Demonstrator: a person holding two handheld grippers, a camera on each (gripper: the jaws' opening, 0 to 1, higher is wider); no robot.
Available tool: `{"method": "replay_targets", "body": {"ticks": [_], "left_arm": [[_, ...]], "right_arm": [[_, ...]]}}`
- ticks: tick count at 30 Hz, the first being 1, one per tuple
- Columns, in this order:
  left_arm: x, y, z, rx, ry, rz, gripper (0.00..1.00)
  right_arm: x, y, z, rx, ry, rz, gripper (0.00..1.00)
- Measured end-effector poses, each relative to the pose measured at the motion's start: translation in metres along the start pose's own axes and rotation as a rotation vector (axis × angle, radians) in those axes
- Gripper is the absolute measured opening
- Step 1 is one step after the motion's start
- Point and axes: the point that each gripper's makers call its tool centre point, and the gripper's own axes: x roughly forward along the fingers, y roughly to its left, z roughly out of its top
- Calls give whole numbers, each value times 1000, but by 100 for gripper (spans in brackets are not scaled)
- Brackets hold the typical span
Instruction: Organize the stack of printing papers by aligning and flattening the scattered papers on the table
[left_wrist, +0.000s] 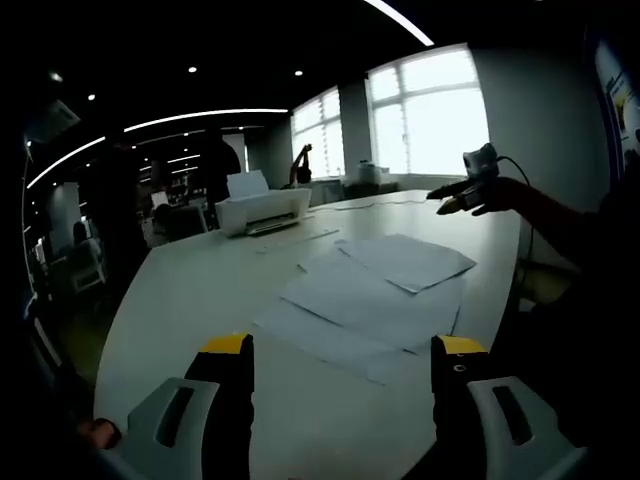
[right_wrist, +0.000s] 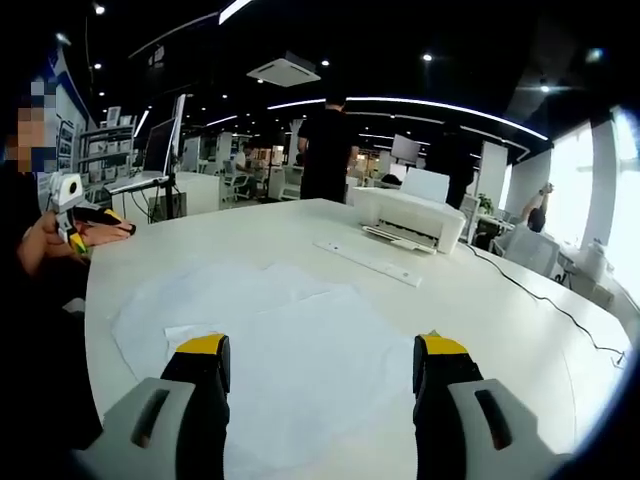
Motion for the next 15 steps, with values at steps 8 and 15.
{"method": "replay_targets", "body": {"ticks": [8,15], "left_arm": [[0,0,0,-1,-2,-1,75],[0,1,-3,-5,-1,0,75]], "right_arm": [[6,-10,-4,3,14,-3,70],[10,-10,-9,6,23,-7,69]]}}
